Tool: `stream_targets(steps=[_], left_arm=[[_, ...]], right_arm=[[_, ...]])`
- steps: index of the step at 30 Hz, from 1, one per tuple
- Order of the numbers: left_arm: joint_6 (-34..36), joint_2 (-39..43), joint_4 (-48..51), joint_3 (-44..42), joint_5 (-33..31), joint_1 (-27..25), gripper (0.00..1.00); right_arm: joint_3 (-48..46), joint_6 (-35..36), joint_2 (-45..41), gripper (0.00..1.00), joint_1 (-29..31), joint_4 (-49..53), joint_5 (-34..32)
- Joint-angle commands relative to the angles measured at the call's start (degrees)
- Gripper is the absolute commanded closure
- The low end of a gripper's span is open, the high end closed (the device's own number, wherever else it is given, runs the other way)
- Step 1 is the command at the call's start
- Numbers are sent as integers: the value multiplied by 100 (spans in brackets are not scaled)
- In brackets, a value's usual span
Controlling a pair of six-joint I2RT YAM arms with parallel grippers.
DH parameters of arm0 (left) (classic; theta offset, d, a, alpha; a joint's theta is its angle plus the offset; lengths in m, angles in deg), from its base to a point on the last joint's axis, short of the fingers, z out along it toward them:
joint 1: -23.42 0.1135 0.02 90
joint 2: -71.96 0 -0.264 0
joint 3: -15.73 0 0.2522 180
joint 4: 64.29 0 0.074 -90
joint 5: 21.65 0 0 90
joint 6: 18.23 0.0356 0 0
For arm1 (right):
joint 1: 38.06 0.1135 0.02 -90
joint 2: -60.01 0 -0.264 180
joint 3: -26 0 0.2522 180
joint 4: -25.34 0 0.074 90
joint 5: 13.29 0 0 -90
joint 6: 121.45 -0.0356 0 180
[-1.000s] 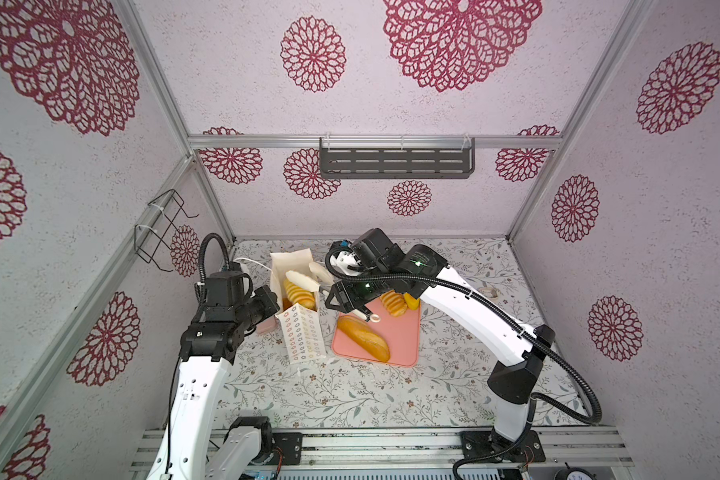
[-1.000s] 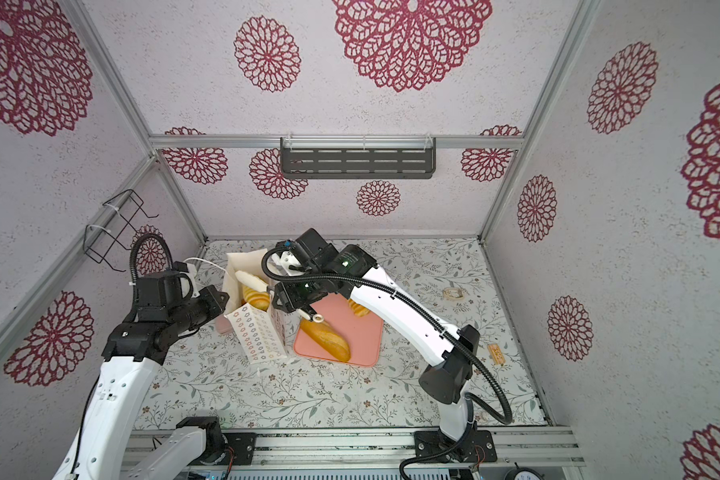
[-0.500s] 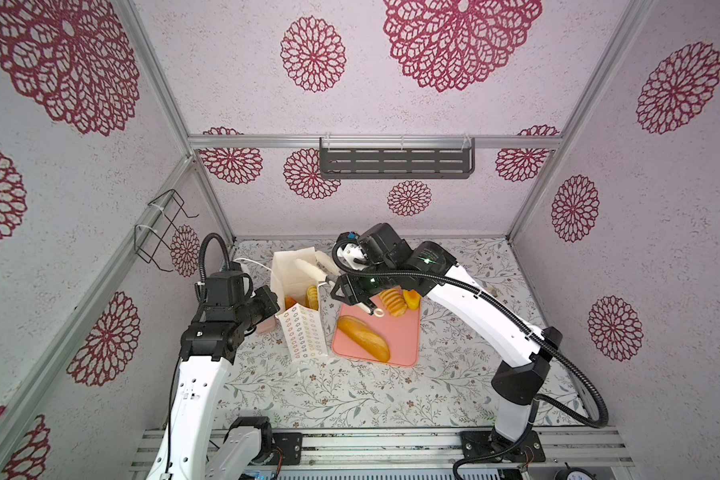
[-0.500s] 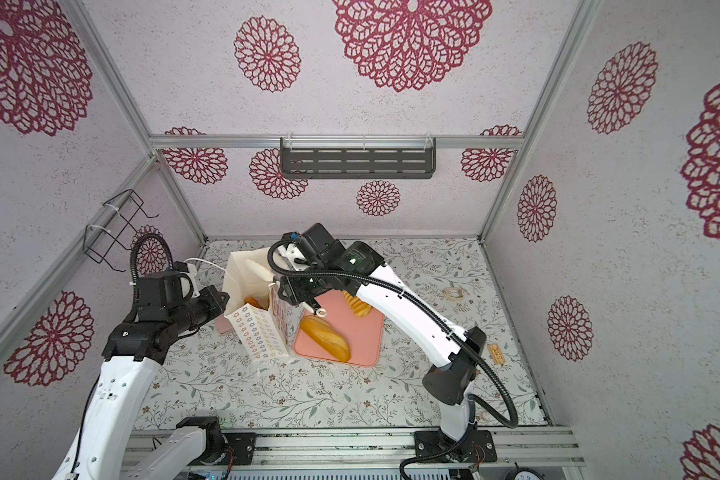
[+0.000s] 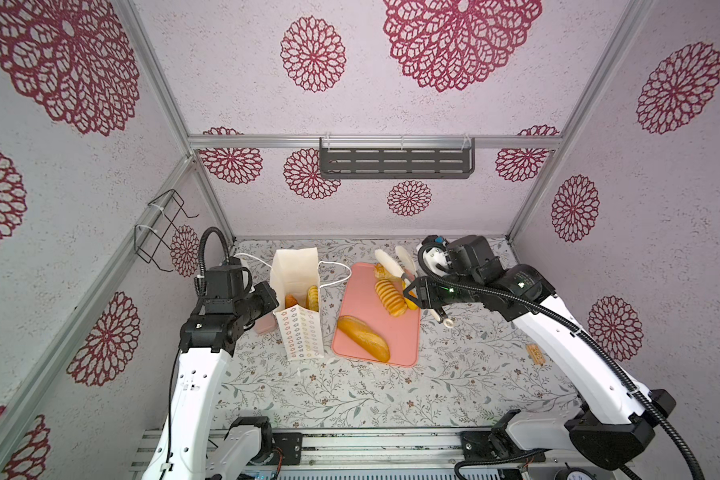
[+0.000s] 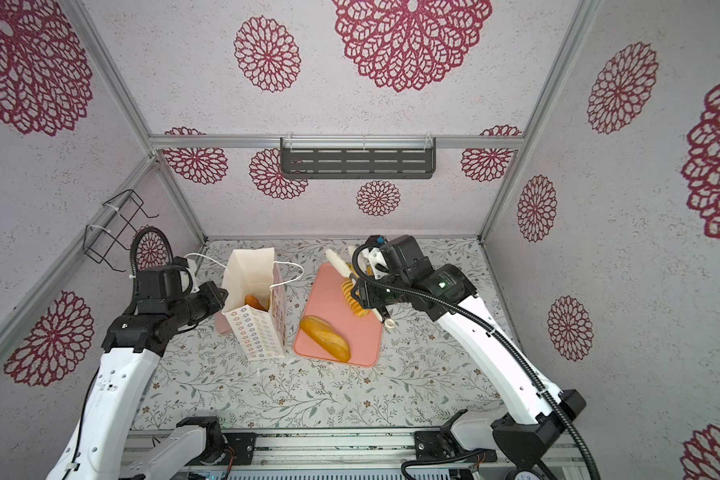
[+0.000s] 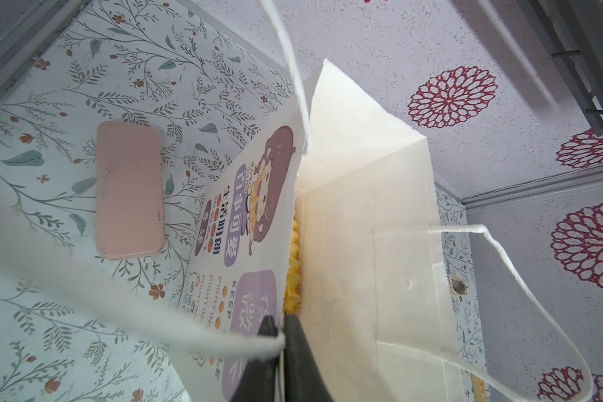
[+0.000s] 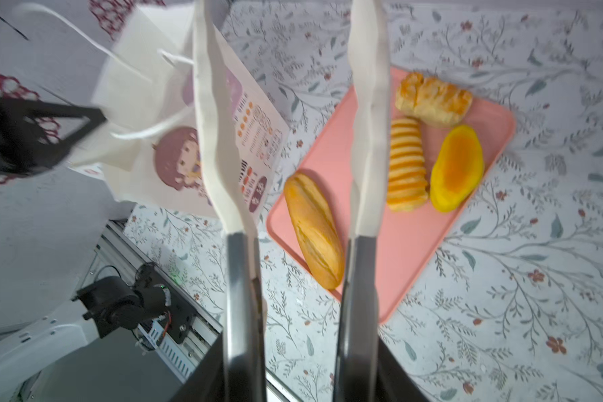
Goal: Place the fake bread into the paper bag
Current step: 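Swing the empty tongs back and lower them toward the baguette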
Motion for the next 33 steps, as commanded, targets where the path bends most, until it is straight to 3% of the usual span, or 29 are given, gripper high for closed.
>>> stream_targets(steps=[1, 4, 8, 17, 33], left_arm=[[55, -1, -35, 166, -18, 50, 84], [47, 23, -37, 125, -24, 50, 77], [16, 34, -49, 73, -6, 44, 77], [-45, 34, -94, 35, 20, 50, 74], [-72, 96, -142, -103, 29, 49, 71]], right_arm=[[-684, -28, -68, 53, -7, -66, -9], [-1316, 11, -139, 54, 10, -88, -57], [-1805, 51, -186, 55, 380, -189, -141], [-1889, 245, 170, 52, 1136, 201, -629], [-1852, 395, 555, 36, 1451, 327, -881]])
